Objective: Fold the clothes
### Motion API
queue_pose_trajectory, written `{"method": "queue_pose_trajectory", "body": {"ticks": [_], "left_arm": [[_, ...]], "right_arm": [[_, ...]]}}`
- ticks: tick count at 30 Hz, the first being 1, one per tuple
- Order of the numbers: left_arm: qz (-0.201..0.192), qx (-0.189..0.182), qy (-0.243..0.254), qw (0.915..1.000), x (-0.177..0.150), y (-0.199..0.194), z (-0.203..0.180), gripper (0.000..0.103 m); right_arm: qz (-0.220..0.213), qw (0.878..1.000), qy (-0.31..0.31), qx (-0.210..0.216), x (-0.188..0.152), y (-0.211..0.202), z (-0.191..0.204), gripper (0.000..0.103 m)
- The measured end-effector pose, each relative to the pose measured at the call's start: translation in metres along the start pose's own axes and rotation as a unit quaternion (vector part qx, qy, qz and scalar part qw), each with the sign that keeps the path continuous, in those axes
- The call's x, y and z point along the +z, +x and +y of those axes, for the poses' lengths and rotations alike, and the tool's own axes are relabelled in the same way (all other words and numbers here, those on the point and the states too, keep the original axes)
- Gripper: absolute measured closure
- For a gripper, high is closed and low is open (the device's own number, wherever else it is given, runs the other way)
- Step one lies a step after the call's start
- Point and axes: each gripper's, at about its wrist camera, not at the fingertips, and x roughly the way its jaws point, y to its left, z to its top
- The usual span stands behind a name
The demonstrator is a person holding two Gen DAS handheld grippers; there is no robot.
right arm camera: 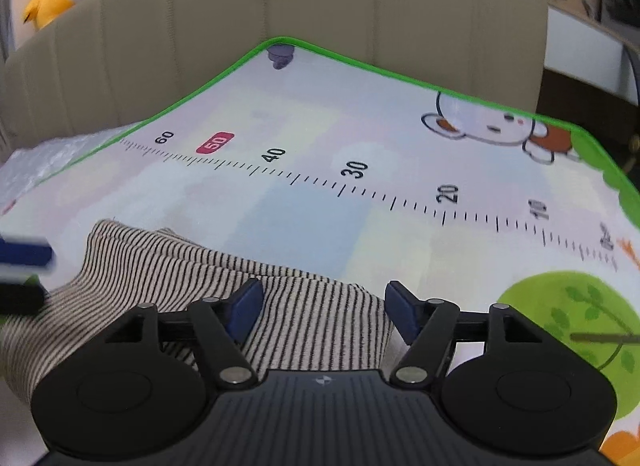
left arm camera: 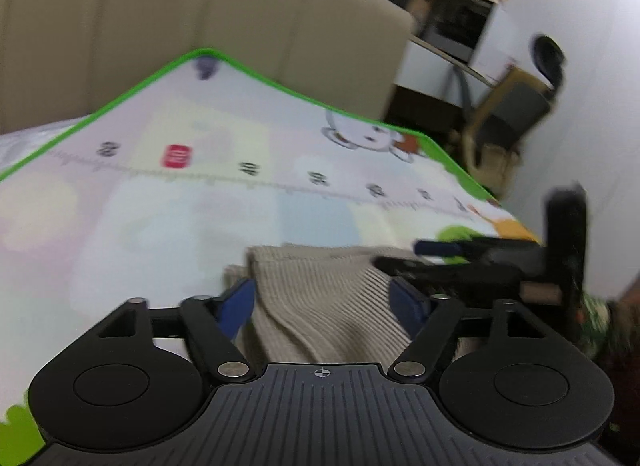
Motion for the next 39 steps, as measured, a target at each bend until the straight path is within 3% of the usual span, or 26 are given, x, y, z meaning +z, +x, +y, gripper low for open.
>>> {"method": "queue_pose_trajectory", "body": {"ticks": [2,5,9,12,15,17,18,20,24,25,28,31,36,39], "left_arm": [[0.027,0.024,0.02,0.9992,-0.007,0.018,-0.008,0.044],[0.048,0.073,0.053,0.9947,-0.015,0.042,-0.013,0.044],[0.041,0.078,0.029,0.9957,-0.009,0.044,-0.005,0.044],[0.038,0.08,0.022,0.9959,-0.007,0.043,0.0,0.041],[0.005,0.069,0.01,0.9976,0.006,0.027,0.003,0.042],[-0.009,0.042,-0.002,0.9991,0.016,0.022,0.008,0.017],[-0.013,0.024,-0.009,0.9996,0.022,0.02,0.01,0.015],[-0.004,0.018,-0.002,0.9998,0.031,0.034,0.011,0.014],[0.03,0.023,0.021,0.999,0.045,0.076,0.013,0.014],[0.048,0.022,0.018,0.9984,0.046,0.09,0.015,0.014],[0.116,0.004,-0.029,0.9929,0.042,0.126,0.03,0.014],[0.134,-0.011,-0.046,0.9899,0.037,0.124,0.035,0.015],[0.166,-0.054,-0.09,0.9805,0.016,0.099,0.034,0.015],[0.179,-0.072,-0.09,0.977,-0.003,0.086,0.013,0.011]], "right_arm": [[-0.005,1.0,0.0,0.004,0.002,-0.007,0.001,0.036],[-0.022,1.0,0.002,0.006,-0.006,-0.037,0.007,0.038],[-0.047,0.999,0.004,0.007,-0.019,-0.081,0.016,0.039],[-0.02,0.994,0.093,0.048,-0.039,-0.104,0.011,0.036],[0.02,0.98,0.173,0.093,-0.058,-0.109,-0.001,0.032],[0.052,0.967,0.219,0.116,-0.069,-0.103,-0.009,0.032],[0.069,0.959,0.242,0.127,-0.074,-0.1,-0.013,0.032],[0.098,0.942,0.283,0.15,-0.084,-0.09,-0.018,0.032],[0.119,0.913,0.344,0.185,-0.095,-0.071,-0.024,0.033],[0.119,0.91,0.349,0.189,-0.094,-0.068,-0.026,0.038],[0.105,0.918,0.336,0.183,-0.079,-0.062,-0.036,0.046],[0.092,0.925,0.324,0.178,-0.064,-0.056,-0.046,0.046],[0.056,0.961,0.24,0.128,-0.023,-0.042,-0.065,0.046],[0.034,0.986,0.134,0.097,0.006,-0.029,-0.058,0.046]]}}
